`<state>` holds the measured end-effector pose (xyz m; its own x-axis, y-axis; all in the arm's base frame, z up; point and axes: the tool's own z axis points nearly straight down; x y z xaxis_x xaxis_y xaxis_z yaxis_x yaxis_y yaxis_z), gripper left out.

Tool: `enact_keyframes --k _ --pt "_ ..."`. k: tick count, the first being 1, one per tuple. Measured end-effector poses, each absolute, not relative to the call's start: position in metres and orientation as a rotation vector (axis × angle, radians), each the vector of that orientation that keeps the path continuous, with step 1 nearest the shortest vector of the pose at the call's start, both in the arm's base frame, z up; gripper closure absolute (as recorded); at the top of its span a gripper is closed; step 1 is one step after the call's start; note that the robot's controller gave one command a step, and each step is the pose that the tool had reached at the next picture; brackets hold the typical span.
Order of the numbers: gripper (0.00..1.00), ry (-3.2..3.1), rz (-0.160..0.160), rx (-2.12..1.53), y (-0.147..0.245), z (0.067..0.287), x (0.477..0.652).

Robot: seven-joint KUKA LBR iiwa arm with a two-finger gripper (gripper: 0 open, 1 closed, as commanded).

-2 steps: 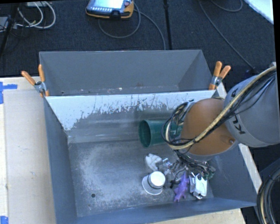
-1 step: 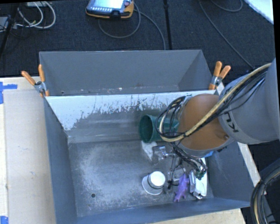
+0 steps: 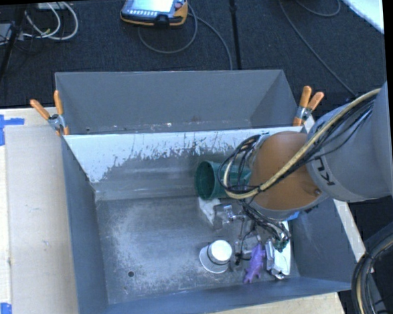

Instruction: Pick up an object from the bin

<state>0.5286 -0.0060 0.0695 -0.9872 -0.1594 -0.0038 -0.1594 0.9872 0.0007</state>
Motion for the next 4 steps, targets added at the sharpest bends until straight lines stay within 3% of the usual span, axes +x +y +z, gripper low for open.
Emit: enact_keyframes --k 1,2,4 --pt "1.00 3.091 0.003 -0.559 0.010 0.069 0.495" --pt "0.00 3.087 0.002 -0.561 0.011 0.069 0.496" --pt "0.00 3.069 -0.003 -0.646 0.026 0.070 0.497"
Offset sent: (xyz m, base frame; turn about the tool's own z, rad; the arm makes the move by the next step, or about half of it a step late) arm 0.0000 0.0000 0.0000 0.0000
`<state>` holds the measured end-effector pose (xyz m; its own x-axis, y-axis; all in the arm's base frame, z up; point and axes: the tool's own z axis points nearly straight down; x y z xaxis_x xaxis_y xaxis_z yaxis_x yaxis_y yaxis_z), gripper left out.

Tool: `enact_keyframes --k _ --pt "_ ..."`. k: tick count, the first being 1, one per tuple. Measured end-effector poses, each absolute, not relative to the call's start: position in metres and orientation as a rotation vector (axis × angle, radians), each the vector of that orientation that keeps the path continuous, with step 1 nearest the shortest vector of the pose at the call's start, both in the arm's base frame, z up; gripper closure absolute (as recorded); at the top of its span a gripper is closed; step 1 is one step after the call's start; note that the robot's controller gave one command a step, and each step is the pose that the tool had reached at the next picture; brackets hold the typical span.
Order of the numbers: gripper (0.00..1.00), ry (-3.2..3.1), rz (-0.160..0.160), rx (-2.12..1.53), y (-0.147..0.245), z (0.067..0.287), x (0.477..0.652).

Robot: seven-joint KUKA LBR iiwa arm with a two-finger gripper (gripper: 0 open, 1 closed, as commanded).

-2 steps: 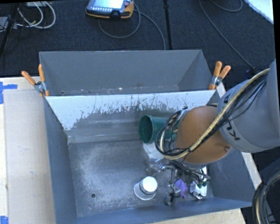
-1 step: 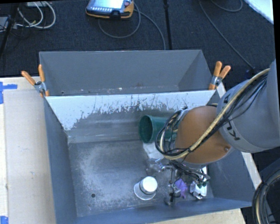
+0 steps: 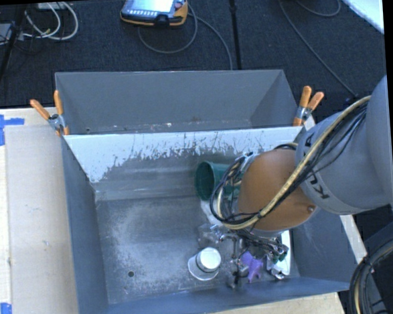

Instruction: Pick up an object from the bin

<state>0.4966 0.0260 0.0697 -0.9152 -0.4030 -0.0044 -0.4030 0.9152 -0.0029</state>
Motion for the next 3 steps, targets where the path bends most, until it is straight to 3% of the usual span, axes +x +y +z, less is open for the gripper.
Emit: enact_keyframes --k 1,2,3 --pt "0.00 3.051 0.003 -0.712 0.049 0.070 0.496" --pt "1.00 3.103 -0.002 -0.484 0.048 0.069 0.483" --pt "1.00 3.103 -0.002 -0.484 0.048 0.069 0.483"
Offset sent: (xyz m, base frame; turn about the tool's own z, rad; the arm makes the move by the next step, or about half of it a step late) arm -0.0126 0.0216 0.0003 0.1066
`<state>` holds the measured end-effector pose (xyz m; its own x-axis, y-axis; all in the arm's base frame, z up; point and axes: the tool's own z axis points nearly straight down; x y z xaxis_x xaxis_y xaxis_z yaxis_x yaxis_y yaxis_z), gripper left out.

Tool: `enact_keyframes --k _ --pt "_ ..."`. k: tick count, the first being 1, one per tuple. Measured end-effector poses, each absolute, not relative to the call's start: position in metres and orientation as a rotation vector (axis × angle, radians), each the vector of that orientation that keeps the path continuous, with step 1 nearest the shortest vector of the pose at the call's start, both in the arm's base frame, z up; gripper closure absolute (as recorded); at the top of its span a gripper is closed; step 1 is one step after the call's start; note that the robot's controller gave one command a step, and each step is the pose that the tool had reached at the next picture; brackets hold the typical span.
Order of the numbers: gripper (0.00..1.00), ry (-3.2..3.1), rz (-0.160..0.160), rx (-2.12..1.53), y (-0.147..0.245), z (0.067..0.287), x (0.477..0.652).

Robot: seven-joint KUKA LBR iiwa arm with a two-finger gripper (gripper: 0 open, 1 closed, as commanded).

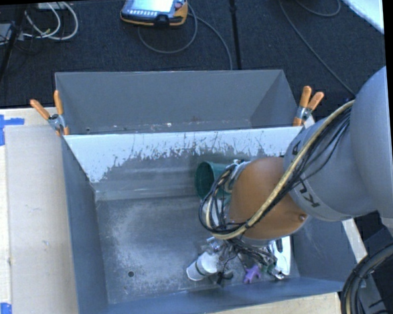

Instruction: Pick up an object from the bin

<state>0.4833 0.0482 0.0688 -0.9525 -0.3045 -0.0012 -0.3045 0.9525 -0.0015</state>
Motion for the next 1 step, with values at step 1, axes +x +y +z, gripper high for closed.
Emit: enact_keyframes --k 1 --pt "1.00 3.091 -0.001 -0.544 0.0566 0.2208 0.5027"
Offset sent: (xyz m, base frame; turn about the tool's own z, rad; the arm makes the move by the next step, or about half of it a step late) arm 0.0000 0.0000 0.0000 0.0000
